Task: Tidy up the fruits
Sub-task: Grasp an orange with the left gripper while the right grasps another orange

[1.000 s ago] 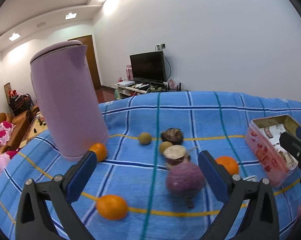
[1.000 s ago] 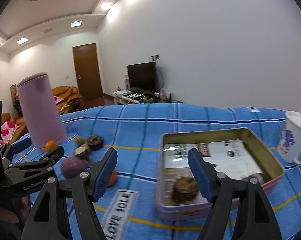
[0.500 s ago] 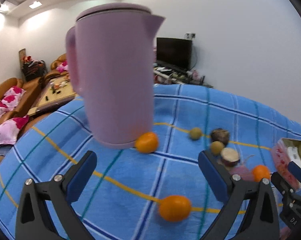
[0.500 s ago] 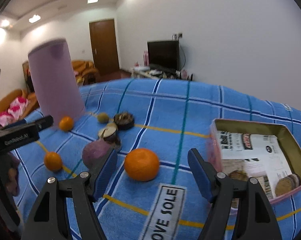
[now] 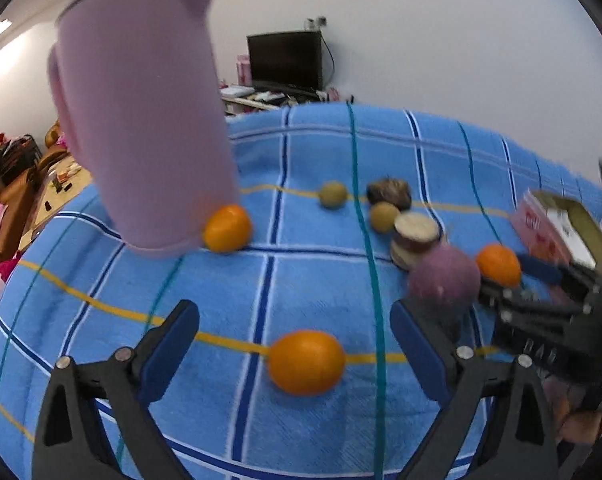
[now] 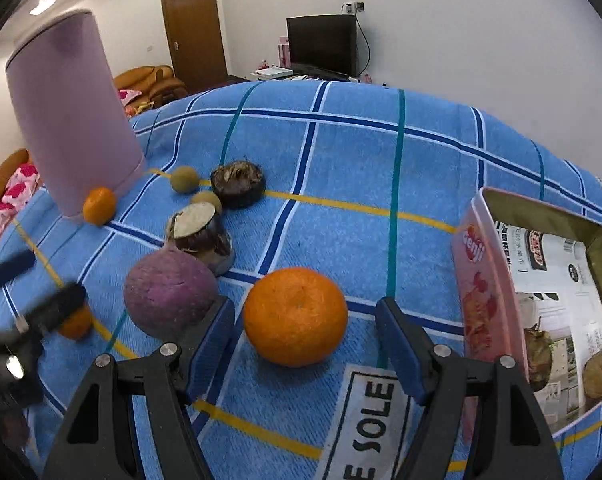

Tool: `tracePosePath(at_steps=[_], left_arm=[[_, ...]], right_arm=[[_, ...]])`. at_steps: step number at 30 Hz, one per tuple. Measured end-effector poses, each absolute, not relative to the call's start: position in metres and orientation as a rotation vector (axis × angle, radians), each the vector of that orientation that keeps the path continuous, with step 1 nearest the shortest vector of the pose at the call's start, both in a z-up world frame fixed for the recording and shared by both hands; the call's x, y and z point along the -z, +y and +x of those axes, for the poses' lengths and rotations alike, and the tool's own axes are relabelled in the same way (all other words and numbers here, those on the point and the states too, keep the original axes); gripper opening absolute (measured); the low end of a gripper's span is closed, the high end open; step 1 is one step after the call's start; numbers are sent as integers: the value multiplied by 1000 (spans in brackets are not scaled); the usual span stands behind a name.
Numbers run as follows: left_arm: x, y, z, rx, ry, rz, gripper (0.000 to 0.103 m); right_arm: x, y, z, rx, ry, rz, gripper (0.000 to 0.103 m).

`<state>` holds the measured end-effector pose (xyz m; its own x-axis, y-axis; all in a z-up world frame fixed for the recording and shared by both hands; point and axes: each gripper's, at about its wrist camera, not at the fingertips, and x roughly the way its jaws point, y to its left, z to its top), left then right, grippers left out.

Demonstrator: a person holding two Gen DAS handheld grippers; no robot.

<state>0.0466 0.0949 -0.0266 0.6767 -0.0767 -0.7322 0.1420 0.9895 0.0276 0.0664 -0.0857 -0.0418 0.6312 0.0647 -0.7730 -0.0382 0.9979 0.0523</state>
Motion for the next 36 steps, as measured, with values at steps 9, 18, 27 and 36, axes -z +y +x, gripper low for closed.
tracePosePath(at_steps=[9,18,27,36], left_arm=[[48,107,51,114,926,37,66],[48,105,52,141,886,26,43],[14,99,33,146,607,-22,43],[2,88,21,168,485,-13,43]], right_arm=[[45,-85,67,-97,912,30,51],[39,-93,56,-123,860,75,50],[8,-104,21,-90,649,55,50],[-15,-113,3,-43,525,-5,50]])
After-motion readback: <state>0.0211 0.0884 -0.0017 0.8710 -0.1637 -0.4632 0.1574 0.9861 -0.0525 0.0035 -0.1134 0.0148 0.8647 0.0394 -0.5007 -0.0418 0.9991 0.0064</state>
